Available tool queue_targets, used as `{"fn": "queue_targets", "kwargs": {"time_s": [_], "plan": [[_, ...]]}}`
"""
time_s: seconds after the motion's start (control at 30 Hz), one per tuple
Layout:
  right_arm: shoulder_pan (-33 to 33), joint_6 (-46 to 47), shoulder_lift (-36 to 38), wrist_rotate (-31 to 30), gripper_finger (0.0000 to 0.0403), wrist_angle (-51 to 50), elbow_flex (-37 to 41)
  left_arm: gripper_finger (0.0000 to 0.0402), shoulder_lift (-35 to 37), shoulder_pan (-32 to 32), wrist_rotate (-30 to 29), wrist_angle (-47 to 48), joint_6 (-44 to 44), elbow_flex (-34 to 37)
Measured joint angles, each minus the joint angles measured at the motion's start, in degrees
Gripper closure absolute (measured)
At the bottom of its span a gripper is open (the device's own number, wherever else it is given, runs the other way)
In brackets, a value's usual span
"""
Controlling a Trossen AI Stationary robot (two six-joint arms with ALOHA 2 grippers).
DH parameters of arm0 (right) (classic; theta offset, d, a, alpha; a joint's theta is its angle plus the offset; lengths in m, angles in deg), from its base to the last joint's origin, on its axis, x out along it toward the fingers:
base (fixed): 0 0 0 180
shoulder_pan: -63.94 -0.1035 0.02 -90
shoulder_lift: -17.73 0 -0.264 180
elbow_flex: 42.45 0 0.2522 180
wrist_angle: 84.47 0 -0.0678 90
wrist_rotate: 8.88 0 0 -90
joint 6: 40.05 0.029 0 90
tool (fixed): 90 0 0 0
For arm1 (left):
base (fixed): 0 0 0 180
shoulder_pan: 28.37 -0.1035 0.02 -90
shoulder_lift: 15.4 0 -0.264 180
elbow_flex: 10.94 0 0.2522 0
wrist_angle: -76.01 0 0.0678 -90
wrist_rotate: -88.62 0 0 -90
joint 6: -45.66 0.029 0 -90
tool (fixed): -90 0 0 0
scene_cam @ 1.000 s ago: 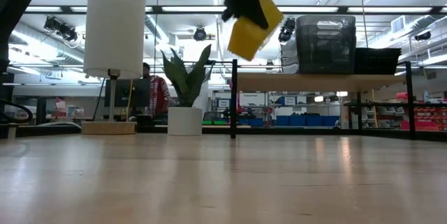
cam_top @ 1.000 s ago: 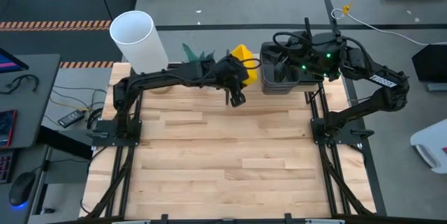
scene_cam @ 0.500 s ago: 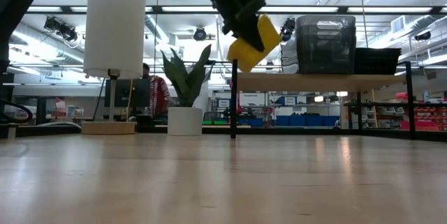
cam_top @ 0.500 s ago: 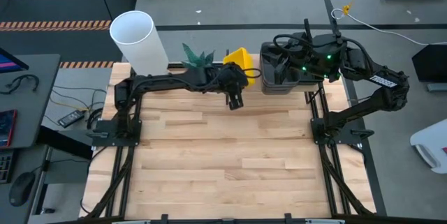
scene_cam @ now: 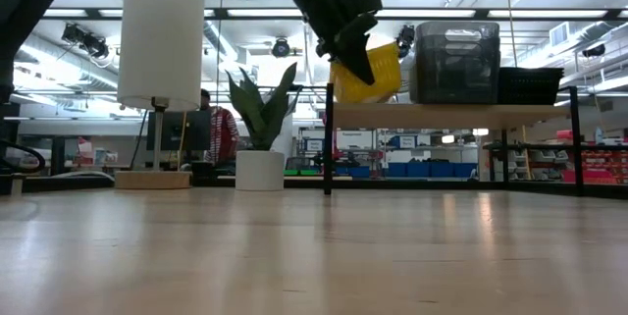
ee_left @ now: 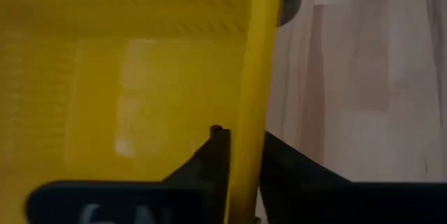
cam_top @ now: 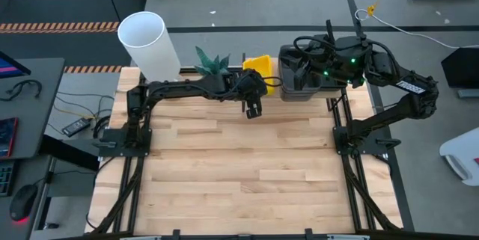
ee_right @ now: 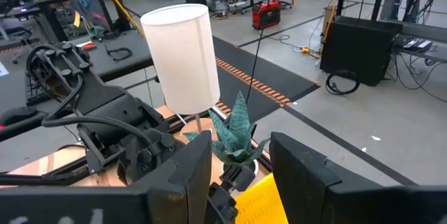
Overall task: Stack baskets on shelf by color
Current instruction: Put the stacked yellow bins on the shelf
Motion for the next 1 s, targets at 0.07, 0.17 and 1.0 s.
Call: {"fn": "queue_targets", "kwargs": {"time_s": [0.07,0.17,1.0], "plan": [[0.0,0.0,0.0,0.0,0.0253,0.0,0.0,0.0311,0.0,0.0,0.0,0.0,-0.2,0.0],[0.0,-0.2,0.0,0.0,0.0253,0.0,0.0,0.0273,0.0,0.0,0.0,0.0,-1.4,0.0],[0.1,1.9,15.4,-2.6,0.0253,7.7,18.1,0.0233,7.3,1.7,-1.6,3.8,-1.8,-0.6]]}}
